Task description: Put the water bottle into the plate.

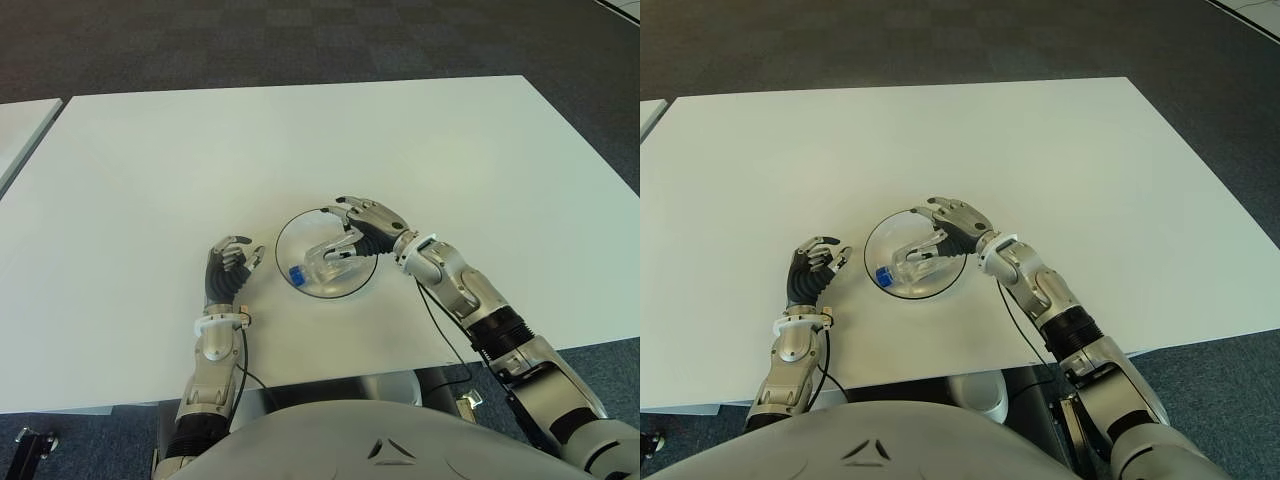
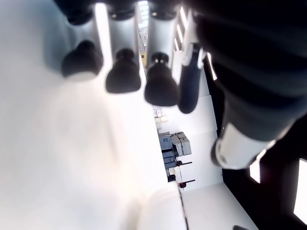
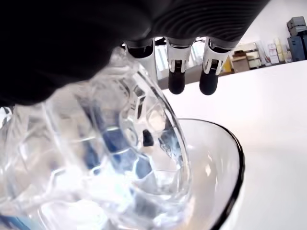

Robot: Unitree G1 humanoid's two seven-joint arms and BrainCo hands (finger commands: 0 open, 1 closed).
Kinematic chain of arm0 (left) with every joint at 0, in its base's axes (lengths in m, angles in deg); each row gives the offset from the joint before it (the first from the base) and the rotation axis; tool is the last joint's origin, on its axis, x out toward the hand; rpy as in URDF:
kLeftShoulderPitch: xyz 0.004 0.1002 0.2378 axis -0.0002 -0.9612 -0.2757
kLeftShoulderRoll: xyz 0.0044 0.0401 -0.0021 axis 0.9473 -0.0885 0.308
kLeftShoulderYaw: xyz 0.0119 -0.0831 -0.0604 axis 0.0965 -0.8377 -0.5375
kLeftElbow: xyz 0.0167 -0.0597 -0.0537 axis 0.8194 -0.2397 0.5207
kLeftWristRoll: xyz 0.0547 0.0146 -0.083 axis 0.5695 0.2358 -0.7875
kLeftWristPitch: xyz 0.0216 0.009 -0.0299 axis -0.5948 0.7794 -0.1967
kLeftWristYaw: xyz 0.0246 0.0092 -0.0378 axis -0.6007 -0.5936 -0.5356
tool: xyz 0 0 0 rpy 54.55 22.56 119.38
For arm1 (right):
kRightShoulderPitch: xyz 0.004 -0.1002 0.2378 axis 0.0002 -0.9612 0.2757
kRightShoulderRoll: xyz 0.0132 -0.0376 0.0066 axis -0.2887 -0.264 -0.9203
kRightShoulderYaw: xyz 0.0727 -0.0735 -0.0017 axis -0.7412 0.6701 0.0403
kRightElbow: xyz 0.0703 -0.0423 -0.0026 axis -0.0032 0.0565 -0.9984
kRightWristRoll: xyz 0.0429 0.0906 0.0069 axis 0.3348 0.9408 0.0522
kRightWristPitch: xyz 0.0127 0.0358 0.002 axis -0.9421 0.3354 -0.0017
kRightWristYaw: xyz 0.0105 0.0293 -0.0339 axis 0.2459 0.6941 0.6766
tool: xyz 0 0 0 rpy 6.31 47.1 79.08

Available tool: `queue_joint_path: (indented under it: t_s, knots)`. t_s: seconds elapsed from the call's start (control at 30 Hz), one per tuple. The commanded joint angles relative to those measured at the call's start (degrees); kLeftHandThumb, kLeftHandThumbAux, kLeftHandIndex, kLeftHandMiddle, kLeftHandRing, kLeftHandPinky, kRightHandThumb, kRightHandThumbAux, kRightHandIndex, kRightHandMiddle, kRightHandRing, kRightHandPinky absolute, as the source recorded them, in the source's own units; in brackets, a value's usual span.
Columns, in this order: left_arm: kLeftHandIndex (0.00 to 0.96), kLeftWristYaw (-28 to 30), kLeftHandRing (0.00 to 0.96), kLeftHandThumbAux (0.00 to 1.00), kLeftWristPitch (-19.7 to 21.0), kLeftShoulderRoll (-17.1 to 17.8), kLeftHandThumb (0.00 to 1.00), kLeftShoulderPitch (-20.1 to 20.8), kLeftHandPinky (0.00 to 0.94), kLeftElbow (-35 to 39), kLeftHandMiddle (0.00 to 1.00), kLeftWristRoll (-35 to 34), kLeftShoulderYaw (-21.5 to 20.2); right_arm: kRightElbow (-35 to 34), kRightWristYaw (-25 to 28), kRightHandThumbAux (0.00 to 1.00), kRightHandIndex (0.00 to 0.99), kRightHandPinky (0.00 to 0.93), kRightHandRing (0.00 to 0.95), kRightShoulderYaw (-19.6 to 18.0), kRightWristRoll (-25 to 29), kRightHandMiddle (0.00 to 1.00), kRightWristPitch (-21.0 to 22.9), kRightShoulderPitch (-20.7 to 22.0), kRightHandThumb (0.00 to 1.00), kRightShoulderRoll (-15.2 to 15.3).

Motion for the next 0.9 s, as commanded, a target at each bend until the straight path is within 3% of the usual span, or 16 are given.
queue_joint_path:
  t_s: [0.03,0.37,0.6,0.9]
  knots:
    - [0.437,-0.43,0.832,0.715,1.76,-0.06,0.706,-0.48,0.841,-0.67,0.821,0.29,-0.23,-0.66,-6.06,0.115,0.0,0.0,0.0,-2.07,1.04,0.0,-0.49,-2.2,0.504,-2.11]
    - [0.437,-0.65,0.83,0.714,1.37,-0.11,0.708,-0.36,0.837,-0.85,0.821,0.36,-0.25,0.51,-18.14,0.229,0.0,0.0,0.0,-5.55,2.93,0.0,-3.65,-5.92,0.318,-4.21]
    - [0.437,-0.27,0.827,0.714,1.65,0.01,0.708,-0.21,0.836,-0.75,0.817,0.2,-0.22,3.86,-28.38,0.297,0.0,0.0,0.0,-9.0,6.52,0.0,-8.83,-7.06,0.18,-8.32]
    - [0.436,0.06,0.834,0.715,2.04,0.07,0.708,-0.29,0.845,-0.33,0.822,0.03,-0.13,5.35,-33.58,0.331,0.0,0.0,0.0,-11.44,9.26,0.0,-13.12,-9.62,0.132,-10.66]
